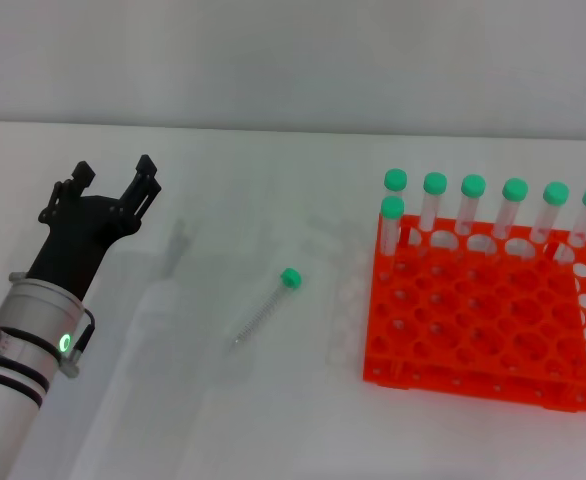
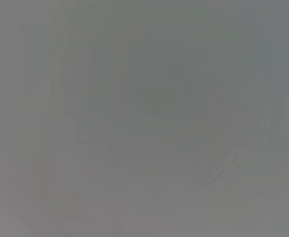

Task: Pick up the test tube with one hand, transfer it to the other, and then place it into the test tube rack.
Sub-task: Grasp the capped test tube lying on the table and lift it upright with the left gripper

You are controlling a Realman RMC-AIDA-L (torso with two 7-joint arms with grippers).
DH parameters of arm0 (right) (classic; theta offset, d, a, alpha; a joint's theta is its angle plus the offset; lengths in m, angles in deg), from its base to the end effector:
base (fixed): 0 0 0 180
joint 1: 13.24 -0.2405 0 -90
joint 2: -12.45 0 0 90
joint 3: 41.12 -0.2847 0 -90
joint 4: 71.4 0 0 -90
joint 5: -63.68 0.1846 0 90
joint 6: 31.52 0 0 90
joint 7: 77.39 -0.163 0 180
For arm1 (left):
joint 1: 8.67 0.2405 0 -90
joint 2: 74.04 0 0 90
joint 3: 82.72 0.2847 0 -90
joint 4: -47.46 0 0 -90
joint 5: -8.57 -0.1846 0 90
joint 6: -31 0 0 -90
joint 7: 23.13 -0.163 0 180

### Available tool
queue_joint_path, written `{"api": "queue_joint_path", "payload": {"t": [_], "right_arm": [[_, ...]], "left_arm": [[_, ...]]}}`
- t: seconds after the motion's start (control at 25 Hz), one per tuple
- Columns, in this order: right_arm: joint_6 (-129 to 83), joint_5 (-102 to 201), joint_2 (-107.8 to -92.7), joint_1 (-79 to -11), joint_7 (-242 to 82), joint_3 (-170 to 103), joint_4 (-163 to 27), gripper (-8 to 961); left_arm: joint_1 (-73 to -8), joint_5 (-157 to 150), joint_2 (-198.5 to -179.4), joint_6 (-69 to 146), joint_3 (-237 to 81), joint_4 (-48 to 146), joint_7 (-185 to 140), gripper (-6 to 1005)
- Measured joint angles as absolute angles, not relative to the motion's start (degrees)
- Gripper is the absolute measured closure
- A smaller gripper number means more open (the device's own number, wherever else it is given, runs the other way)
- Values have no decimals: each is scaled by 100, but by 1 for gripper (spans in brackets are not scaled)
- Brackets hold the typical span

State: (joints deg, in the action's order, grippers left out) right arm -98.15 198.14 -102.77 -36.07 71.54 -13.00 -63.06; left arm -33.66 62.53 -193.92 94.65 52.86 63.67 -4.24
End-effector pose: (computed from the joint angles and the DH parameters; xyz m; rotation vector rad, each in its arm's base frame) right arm 0.3969 0.3408 0.0866 -1.2988 0.6864 0.7690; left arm -0.3051 0.3544 -0.0361 -1.5655 -0.7788 -0.9325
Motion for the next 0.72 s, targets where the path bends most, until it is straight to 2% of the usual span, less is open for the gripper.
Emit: {"api": "queue_joint_path", "payload": {"t": [0.2,0.4,0.56,0.64,0.68,0.72], "right_arm": [[-9817,19815,-10277,-3609,7150,-1300,-6306,84],[-9895,19815,-10277,-3602,7149,-1300,-6304,86],[-9947,19815,-10276,-3582,7149,-1300,-6301,88],[-9955,19815,-10277,-3583,7150,-1300,-6304,90],[-9960,19815,-10276,-3582,7150,-1300,-6304,90],[-9966,19815,-10277,-3576,7150,-1300,-6304,91]], "left_arm": [[-3354,6193,-19381,9460,5293,6404,-300,121],[-3526,5926,-19283,9387,5299,6354,436,121],[-3737,5379,-19023,9387,5261,6146,1496,121],[-3909,4789,-18790,9462,5248,5964,2230,122],[-3909,4789,-18790,9462,5248,5964,2230,122],[-3989,4566,-18692,9478,5238,5886,2545,122]]}}
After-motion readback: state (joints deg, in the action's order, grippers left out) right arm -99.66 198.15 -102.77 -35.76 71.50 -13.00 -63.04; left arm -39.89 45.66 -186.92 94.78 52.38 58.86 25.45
